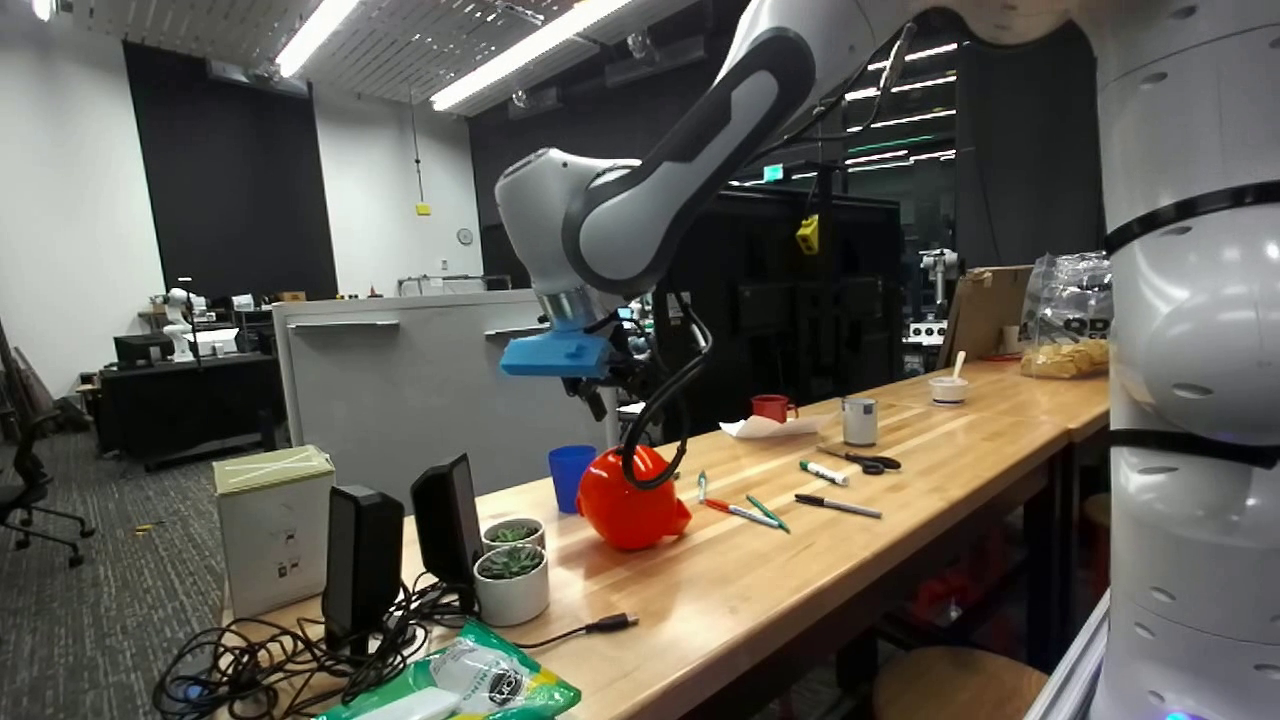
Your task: Remove one pencil from the cup, then put the cup upright
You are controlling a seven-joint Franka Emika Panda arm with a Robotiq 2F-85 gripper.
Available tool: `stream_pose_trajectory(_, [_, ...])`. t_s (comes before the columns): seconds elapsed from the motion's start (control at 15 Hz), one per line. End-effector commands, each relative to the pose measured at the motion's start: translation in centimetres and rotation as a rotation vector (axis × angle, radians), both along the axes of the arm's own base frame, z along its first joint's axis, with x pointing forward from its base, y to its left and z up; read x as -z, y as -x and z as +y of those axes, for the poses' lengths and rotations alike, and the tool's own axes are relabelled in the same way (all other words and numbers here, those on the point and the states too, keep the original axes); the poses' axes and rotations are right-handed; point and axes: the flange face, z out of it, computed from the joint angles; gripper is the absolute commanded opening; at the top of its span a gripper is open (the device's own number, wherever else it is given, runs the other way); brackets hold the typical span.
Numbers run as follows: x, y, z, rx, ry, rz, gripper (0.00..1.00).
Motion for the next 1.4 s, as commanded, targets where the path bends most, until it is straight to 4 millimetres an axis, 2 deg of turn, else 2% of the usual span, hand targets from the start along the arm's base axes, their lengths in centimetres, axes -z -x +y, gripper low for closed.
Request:
stream_pose_trajectory(0.0, [1.1,-3.2,-0.9,0.020,0.013,-0.001,1.00])
stream_pose_trajectory(0.2, [2.4,-4.9,-2.2,0.042,0.007,0.023,1.00])
stream_pose_trajectory(0.4, [3.4,-5.8,-3.2,0.066,0.001,0.053,1.00])
stream_pose_trajectory(0.87, [6.2,-5.9,-4.2,0.089,-0.019,0.117,1.00])
stream_pose_trajectory(0.93, [6.4,-5.8,-4.2,0.092,-0.024,0.129,0.90])
stream_pose_trajectory(1.0, [6.6,-5.7,-4.2,0.096,-0.028,0.139,0.73])
stream_pose_trajectory(1.13, [6.6,-5.5,-4.1,0.101,-0.032,0.158,0.61])
stream_pose_trajectory(1.33, [6.2,-5.1,-4.1,0.114,-0.024,0.179,0.36])
